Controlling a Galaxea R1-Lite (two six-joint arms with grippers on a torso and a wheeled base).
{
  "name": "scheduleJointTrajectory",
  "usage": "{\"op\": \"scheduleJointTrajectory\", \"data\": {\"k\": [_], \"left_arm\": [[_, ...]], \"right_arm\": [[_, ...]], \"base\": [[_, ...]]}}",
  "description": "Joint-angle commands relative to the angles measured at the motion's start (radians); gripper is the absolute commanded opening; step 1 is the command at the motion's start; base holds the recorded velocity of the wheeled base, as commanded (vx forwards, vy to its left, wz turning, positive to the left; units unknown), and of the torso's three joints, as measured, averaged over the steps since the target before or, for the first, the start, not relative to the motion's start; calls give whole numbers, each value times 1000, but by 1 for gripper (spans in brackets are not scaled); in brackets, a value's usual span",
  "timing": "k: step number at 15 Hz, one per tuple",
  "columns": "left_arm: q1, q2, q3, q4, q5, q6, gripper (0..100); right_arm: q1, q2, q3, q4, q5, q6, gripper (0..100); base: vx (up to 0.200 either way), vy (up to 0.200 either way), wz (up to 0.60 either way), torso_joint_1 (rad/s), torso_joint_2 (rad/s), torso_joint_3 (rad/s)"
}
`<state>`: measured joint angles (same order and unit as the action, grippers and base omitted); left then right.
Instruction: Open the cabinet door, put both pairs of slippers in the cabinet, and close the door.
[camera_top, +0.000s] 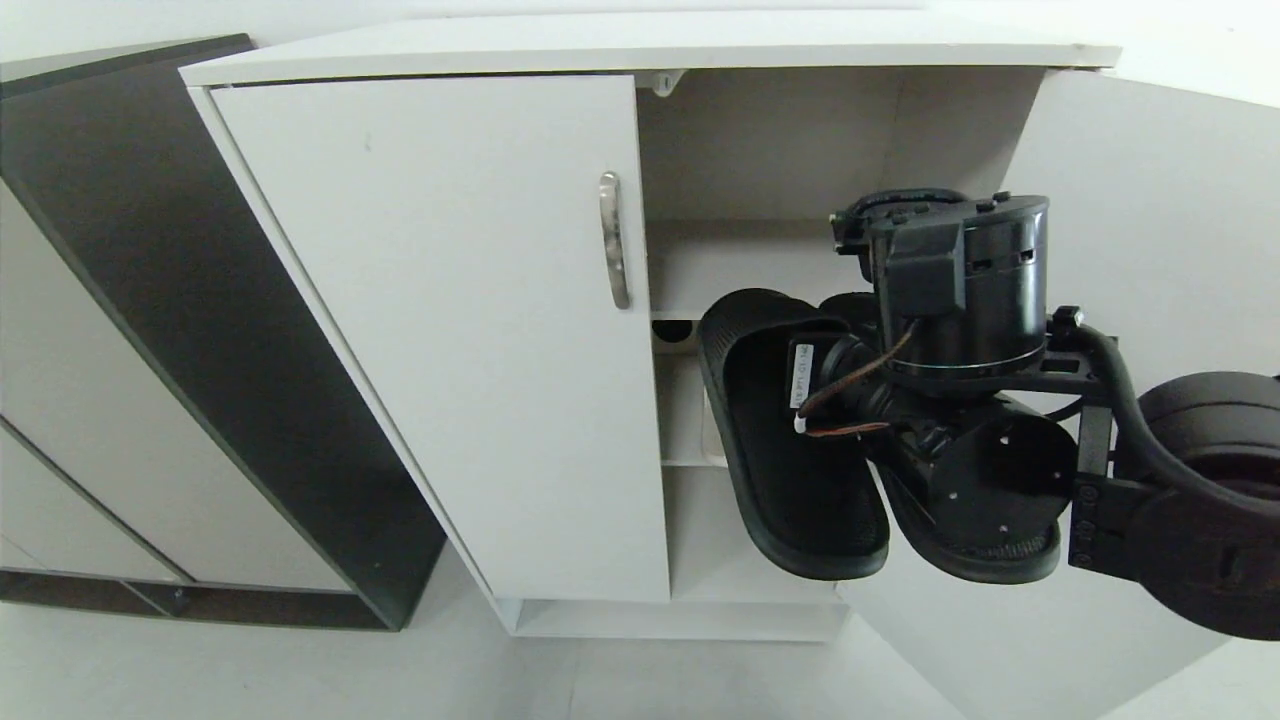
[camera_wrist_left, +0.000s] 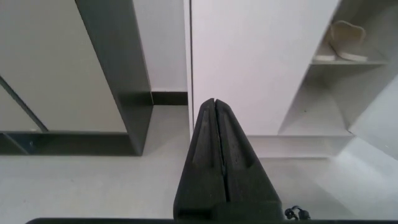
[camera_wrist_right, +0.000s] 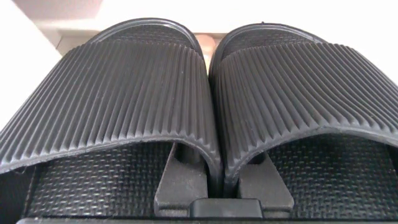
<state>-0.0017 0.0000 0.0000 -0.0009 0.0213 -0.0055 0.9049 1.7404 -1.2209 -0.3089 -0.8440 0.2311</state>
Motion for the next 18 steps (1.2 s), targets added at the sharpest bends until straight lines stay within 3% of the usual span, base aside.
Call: {"op": "scheduleJointTrajectory", "data": {"k": [1, 6, 12, 18], "left_arm": [[0, 0, 0, -1, 0, -1, 0], [0, 0, 0, -1, 0, -1, 0], [0, 0, 0, -1, 0, 1, 0], [0, 0, 0, -1, -3, 4, 0]], "right_arm": [[0, 8, 15, -6, 0, -1, 0], [0, 8, 23, -16, 0, -3, 0], [2, 41, 41, -99, 5, -36, 0], [-98, 146, -17, -153, 82, -67, 0]], "base": [[200, 0, 0, 2, -2, 7], [200, 0, 0, 2, 0, 3], [0, 0, 0, 0, 0, 0], [0, 0, 0, 0, 0, 0]]}}
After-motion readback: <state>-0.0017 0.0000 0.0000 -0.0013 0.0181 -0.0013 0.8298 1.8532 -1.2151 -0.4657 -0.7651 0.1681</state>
